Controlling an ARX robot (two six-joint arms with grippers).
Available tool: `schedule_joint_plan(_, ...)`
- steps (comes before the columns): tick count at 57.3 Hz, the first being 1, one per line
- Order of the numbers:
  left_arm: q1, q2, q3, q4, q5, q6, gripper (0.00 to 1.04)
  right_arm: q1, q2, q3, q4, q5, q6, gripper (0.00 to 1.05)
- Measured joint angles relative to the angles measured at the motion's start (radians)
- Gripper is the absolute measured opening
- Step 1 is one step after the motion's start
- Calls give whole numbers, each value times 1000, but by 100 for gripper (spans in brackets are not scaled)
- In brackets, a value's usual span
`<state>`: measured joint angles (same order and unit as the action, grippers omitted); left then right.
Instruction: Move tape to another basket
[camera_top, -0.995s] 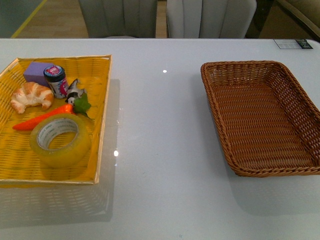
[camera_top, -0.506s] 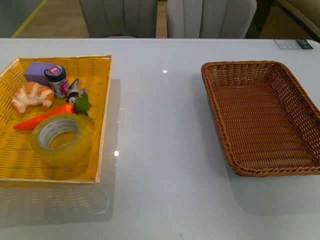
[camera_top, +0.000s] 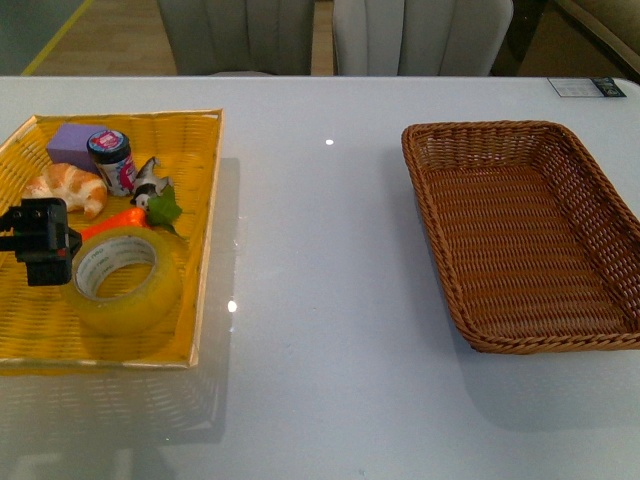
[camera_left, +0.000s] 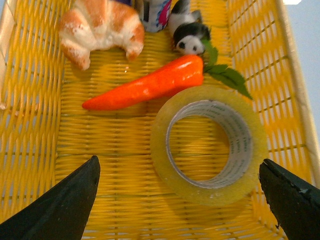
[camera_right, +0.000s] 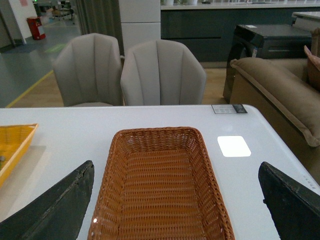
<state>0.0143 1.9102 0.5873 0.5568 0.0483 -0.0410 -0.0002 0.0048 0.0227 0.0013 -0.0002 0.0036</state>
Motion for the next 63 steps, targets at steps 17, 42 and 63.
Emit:
schedule_joint_plan(17,16,188,134,-44,-21,-25,96,0,0,0,0,0,0,96)
schedule_joint_plan(42,-3,330,237,-59,-72,-23,78,0,0,0,0,0,0,96)
schedule_joint_plan(63,-19,337,257,-81,-84,-40,22,0,0,0,0,0,0,96)
